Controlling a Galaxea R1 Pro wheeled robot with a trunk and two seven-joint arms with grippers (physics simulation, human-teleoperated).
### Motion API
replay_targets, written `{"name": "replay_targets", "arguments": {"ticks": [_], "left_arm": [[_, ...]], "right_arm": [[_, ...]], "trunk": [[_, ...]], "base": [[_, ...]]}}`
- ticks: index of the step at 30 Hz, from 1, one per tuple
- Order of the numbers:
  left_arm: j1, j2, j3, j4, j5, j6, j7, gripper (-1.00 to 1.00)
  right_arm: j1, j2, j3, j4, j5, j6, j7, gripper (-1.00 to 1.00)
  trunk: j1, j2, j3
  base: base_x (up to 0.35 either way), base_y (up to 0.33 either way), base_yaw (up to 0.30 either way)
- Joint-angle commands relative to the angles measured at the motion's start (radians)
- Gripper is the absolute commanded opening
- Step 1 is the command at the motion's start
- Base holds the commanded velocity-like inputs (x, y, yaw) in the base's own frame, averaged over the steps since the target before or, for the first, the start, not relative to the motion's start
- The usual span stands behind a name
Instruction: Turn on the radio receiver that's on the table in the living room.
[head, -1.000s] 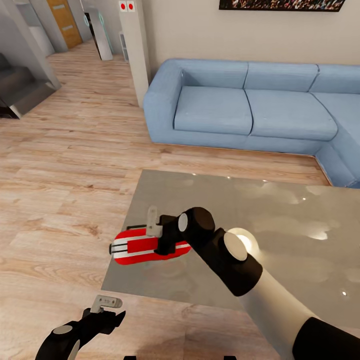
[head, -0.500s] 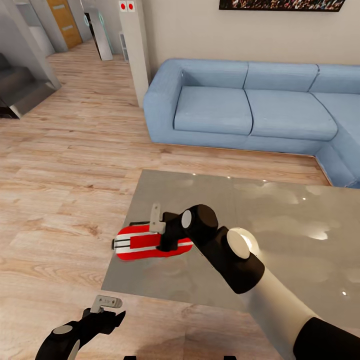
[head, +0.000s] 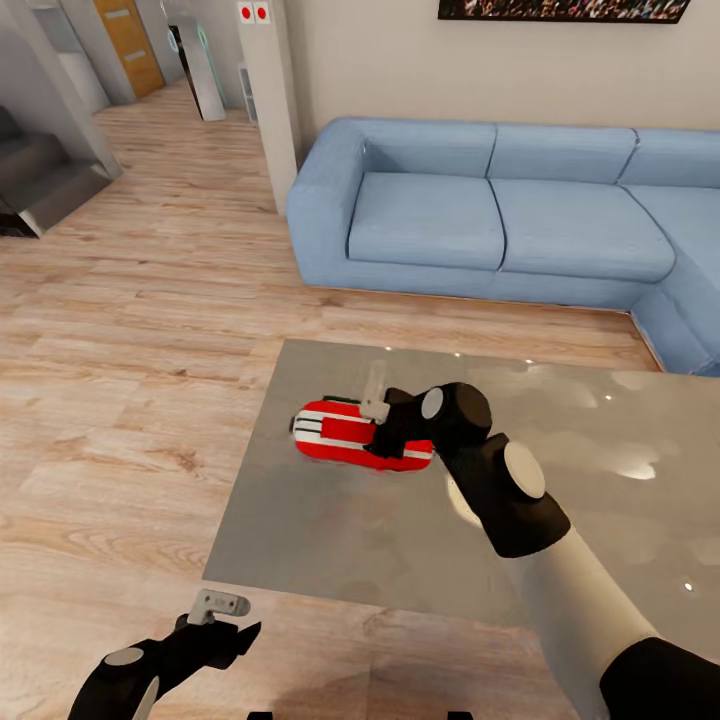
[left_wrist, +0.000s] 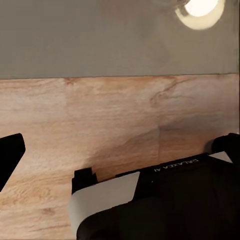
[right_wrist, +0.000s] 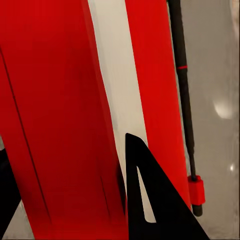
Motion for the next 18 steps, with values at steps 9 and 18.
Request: {"name": "replay_targets", "arguments": {"ticks": [9, 18], "left_arm": [[-0.027, 0.006, 0.003, -0.073, -0.001, 0.078, -0.126, 1.00], [-0.114, 0.007, 0.005, -0.081, 0.007, 0.197, -0.145, 1.00]], "right_arm": [[0.001, -0.006, -0.048, -0.006, 0.101, 0.011, -0.191, -1.00], [0.017, -0.006, -0.047, -0.021, 0.136, 0.016, -0.477, -1.00]], "trunk": [[0.000, 0.000, 0.000], [0.000, 0.000, 0.000]], "base": [[0.000, 0.000, 0.000], [0.000, 0.000, 0.000]]}}
